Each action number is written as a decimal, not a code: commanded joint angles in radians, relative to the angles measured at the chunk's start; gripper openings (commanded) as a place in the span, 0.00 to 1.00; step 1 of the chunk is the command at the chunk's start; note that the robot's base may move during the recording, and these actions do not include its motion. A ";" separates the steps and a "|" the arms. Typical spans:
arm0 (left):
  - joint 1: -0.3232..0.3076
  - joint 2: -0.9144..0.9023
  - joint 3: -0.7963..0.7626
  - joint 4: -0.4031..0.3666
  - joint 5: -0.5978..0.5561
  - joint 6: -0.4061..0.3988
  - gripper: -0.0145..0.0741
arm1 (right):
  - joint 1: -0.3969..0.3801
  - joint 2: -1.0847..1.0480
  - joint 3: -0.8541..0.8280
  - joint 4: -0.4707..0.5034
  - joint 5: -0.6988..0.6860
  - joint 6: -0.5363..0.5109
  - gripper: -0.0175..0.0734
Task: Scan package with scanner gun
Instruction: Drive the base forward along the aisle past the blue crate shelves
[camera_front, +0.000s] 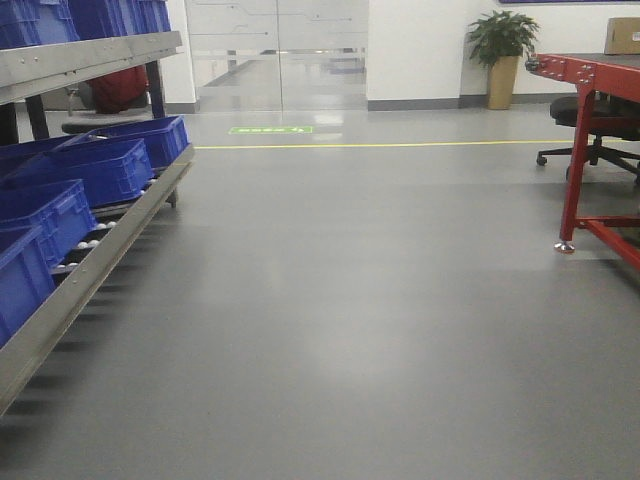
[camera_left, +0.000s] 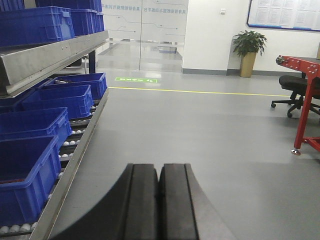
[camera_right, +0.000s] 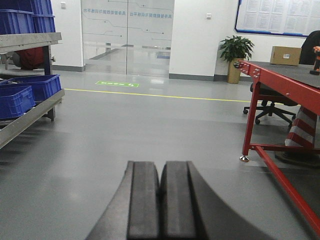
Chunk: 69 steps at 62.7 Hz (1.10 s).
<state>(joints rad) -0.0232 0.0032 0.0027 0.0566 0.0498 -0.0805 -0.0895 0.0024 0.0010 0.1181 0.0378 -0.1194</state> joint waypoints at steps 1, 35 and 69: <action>0.002 -0.003 -0.003 0.002 -0.013 -0.002 0.06 | -0.006 -0.002 -0.001 -0.007 -0.023 -0.003 0.01; 0.002 -0.003 -0.003 0.002 -0.013 -0.002 0.06 | -0.006 -0.002 -0.001 -0.007 -0.023 -0.003 0.01; 0.002 -0.003 -0.003 0.002 -0.013 -0.002 0.06 | -0.006 -0.002 -0.001 -0.007 -0.023 -0.003 0.01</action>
<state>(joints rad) -0.0232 0.0032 0.0027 0.0566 0.0498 -0.0805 -0.0895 0.0024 0.0010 0.1181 0.0378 -0.1194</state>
